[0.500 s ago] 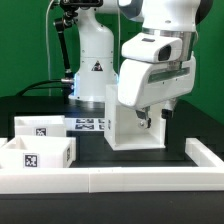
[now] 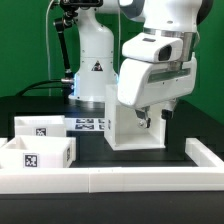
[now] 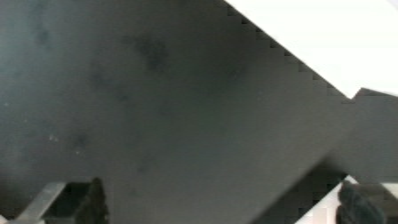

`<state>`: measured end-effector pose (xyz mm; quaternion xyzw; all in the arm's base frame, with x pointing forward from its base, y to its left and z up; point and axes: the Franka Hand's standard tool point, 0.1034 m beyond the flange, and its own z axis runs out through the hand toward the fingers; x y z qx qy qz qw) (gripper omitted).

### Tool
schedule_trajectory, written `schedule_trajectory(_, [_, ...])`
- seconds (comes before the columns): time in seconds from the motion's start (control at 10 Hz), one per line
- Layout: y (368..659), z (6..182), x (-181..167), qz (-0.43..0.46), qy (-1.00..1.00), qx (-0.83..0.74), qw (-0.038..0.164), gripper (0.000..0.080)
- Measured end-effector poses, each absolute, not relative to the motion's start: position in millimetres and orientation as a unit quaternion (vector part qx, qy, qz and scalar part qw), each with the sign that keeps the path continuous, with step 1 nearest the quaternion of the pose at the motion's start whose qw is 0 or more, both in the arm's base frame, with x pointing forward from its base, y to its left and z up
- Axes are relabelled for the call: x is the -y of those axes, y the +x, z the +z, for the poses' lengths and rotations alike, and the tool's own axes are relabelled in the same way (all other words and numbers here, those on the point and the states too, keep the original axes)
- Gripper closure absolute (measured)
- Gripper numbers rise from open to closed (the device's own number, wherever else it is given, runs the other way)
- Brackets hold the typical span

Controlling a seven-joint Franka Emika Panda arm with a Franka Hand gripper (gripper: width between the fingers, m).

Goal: Assemble drawer

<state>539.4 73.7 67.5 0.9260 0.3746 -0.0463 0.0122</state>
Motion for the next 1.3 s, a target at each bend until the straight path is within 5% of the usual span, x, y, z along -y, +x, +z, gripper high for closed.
schedule_trajectory(0.7, [528.2, 69.2, -80.3, -0.035, 0.984, -0.174, 0.008, 0.015])
schedule_trajectory(1.3, [507.4, 130.3, -85.0, -0.023, 0.989, -0.144, 0.011, 0.015])
